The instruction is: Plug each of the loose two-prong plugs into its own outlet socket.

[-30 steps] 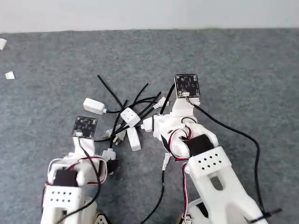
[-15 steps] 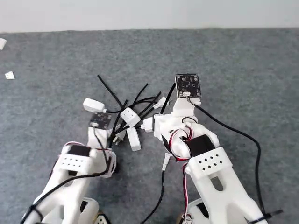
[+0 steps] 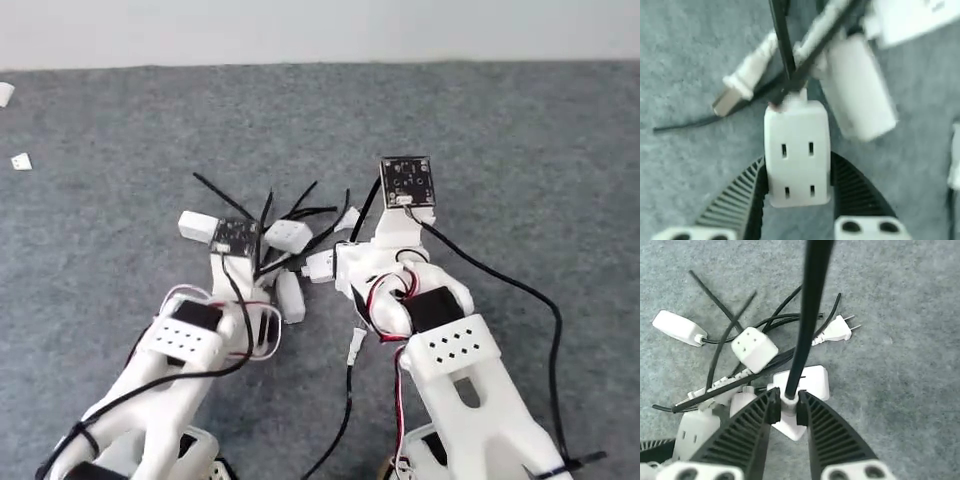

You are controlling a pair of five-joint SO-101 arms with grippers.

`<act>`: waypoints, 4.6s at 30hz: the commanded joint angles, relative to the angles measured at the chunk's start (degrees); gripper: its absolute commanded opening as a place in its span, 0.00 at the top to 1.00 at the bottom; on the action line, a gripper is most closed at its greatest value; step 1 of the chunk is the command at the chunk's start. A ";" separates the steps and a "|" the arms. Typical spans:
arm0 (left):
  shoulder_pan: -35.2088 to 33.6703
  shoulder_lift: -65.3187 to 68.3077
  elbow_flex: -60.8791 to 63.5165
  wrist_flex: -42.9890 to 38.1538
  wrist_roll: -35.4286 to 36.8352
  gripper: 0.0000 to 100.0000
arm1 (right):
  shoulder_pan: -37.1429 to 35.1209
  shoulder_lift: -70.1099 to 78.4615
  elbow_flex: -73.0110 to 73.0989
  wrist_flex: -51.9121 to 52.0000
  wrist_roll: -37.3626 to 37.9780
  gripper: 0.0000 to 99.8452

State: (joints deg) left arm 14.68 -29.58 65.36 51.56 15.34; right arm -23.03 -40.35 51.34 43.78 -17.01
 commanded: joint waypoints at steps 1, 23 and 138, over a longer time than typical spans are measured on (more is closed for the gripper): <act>0.70 8.62 -9.36 -2.02 8.97 0.90 | 2.15 -2.24 -1.85 -0.48 0.79 0.99; 3.34 30.68 -28.88 9.05 14.33 0.81 | 2.95 -2.24 -1.85 -0.84 1.05 0.99; -11.25 -12.04 5.67 9.05 -50.55 0.99 | -23.87 -7.16 10.64 -12.18 19.08 0.99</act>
State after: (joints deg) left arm 2.11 -37.41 70.29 59.82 -34.24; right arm -47.56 -45.45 62.95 32.00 1.71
